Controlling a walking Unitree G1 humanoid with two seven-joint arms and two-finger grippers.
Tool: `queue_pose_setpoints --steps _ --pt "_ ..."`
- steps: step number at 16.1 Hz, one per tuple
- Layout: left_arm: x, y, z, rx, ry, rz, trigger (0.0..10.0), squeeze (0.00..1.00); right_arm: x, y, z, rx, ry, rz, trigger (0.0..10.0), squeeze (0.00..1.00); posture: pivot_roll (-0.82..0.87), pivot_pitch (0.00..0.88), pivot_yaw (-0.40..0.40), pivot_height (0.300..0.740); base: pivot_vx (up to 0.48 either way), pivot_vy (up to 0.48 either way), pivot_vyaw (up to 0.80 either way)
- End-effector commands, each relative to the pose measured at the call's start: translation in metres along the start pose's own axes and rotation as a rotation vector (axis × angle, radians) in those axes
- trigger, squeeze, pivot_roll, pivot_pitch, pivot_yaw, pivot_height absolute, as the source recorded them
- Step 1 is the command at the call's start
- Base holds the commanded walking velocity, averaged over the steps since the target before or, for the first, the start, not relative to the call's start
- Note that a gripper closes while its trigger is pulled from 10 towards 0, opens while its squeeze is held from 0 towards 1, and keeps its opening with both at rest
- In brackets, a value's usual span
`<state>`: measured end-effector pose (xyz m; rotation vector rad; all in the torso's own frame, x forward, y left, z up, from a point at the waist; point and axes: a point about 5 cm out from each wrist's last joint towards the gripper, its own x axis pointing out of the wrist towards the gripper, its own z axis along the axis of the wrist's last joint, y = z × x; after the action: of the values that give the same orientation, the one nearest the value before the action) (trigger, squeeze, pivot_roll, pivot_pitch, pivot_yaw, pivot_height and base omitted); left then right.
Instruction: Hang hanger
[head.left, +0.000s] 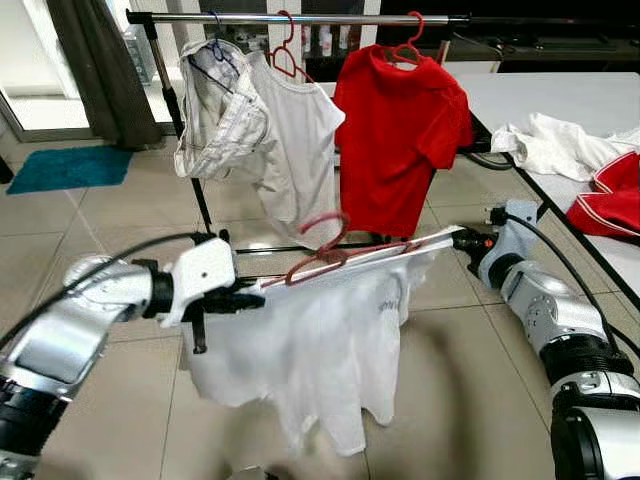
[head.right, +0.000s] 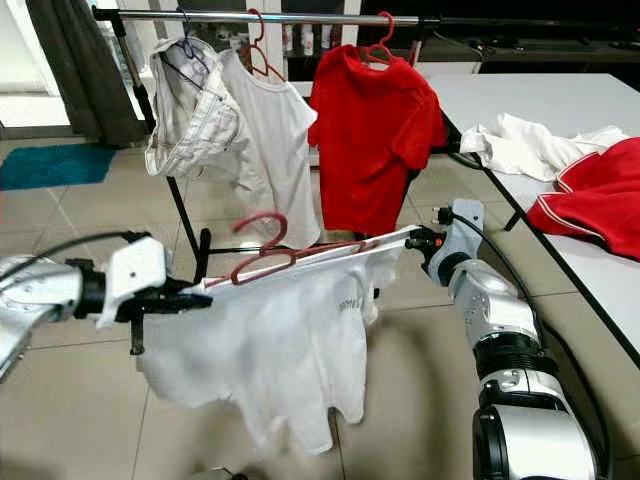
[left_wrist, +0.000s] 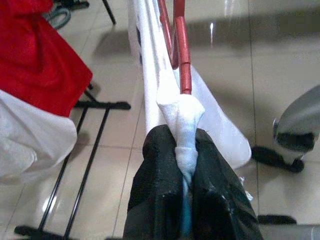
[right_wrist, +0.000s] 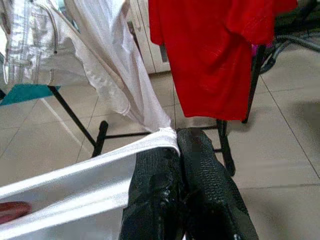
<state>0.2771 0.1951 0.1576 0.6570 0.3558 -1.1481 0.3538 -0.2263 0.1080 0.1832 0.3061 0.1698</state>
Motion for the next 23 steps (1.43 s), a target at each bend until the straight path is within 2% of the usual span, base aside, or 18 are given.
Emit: queue_pose_setpoints --steps 1,2,5,7,9,10,12,15,19,23 --pt "-0.008 0.005 -0.013 -0.022 0.082 0.036 0.0 0.0 -0.012 -0.024 0.02 -0.039 -0.052 -0.094 0.0 0.0 -0.07 0.0 0.004 0.74 0.0 0.0 0.0" --pt "0.0 0.011 -0.013 -0.023 0.098 0.051 0.0 0.0 -0.01 -0.008 0.025 -0.07 -0.059 -0.022 0.0 0.0 -0.08 0.0 0.008 0.74 0.0 0.0 0.0" --pt "0.011 0.023 -0.006 -0.003 0.065 0.105 0.0 0.0 -0.008 0.009 0.028 -0.099 -0.056 0.042 0.0 0.0 -0.08 0.0 0.01 0.74 0.0 0.0 0.0" --pt "0.022 0.027 0.001 0.021 0.04 0.102 0.0 0.0 -0.008 0.022 0.025 -0.127 -0.029 0.083 0.0 0.0 -0.08 0.0 0.009 0.74 0.0 0.0 0.0" --pt "0.04 0.036 0.019 0.032 -0.032 0.115 0.0 0.0 -0.011 0.043 0.014 -0.172 0.048 0.166 0.0 0.0 -0.09 0.0 0.013 0.74 0.0 0.0 0.0" --pt "0.047 0.037 0.028 0.033 -0.07 0.096 0.0 0.0 -0.012 0.049 0.009 -0.186 0.071 0.187 0.0 0.0 -0.09 0.0 0.015 0.74 0.0 0.0 0.0" --pt "0.055 0.035 0.033 0.048 -0.08 0.051 0.0 0.0 -0.014 0.053 0.008 -0.201 0.078 0.194 0.0 0.0 -0.1 0.0 0.019 0.74 0.0 0.0 0.0" --pt "0.061 0.032 0.022 0.053 -0.003 -0.001 0.0 0.0 -0.019 0.057 0.013 -0.211 0.072 0.199 0.0 0.0 -0.11 0.0 0.023 0.74 0.0 0.0 0.0" --pt "0.061 0.029 0.011 0.017 0.055 -0.038 0.0 0.0 -0.022 0.046 0.021 -0.247 0.076 0.145 0.0 0.0 -0.11 0.0 0.02 0.74 0.0 0.0 0.0" --pt "0.062 0.035 0.012 0.011 0.042 0.032 0.0 0.0 -0.025 0.049 0.025 -0.262 0.073 0.157 0.0 0.0 -0.11 0.0 0.01 0.74 0.0 0.0 0.0"
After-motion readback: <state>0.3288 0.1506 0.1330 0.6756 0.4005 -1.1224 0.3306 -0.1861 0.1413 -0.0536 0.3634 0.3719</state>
